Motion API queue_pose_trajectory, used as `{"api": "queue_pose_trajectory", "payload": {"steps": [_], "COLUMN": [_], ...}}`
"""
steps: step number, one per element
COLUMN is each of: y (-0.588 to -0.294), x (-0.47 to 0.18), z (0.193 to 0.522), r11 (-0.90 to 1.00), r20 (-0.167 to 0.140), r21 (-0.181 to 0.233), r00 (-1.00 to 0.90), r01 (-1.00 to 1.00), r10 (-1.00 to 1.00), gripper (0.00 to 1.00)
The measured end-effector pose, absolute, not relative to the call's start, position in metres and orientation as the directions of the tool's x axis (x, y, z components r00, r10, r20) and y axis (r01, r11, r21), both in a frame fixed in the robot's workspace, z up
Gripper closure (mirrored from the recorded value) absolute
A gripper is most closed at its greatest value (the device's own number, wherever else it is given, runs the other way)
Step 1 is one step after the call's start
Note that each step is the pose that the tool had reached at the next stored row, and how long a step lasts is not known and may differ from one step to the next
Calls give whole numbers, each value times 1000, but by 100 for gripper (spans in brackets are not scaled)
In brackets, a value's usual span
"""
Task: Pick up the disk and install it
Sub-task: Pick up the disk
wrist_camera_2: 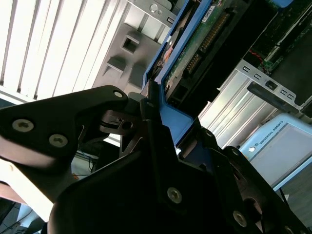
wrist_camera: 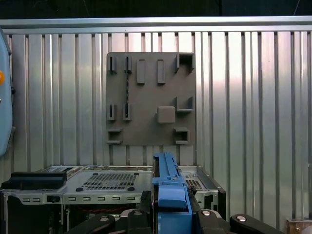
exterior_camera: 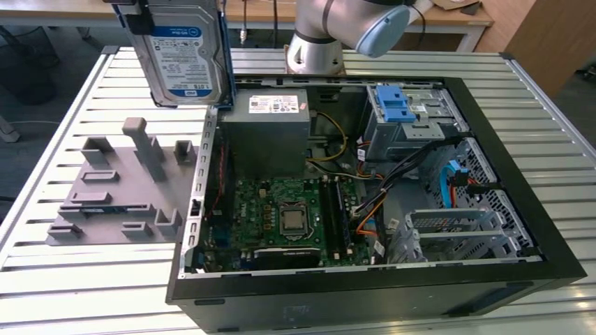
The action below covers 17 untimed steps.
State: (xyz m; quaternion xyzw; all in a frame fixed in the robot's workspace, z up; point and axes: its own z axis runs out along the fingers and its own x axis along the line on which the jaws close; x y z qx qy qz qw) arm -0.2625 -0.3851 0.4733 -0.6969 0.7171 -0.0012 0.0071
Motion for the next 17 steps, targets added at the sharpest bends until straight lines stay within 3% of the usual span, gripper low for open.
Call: {"api": "queue_pose_trajectory", "payload": {"steps": [17], "y": [-390], "x": [-249], "z": [473], "r11": [29], "r20": [-9], "r21": [-12], "r00": [-29], "r01": [-1000], "r10": [-1000], "gripper": [64]}}
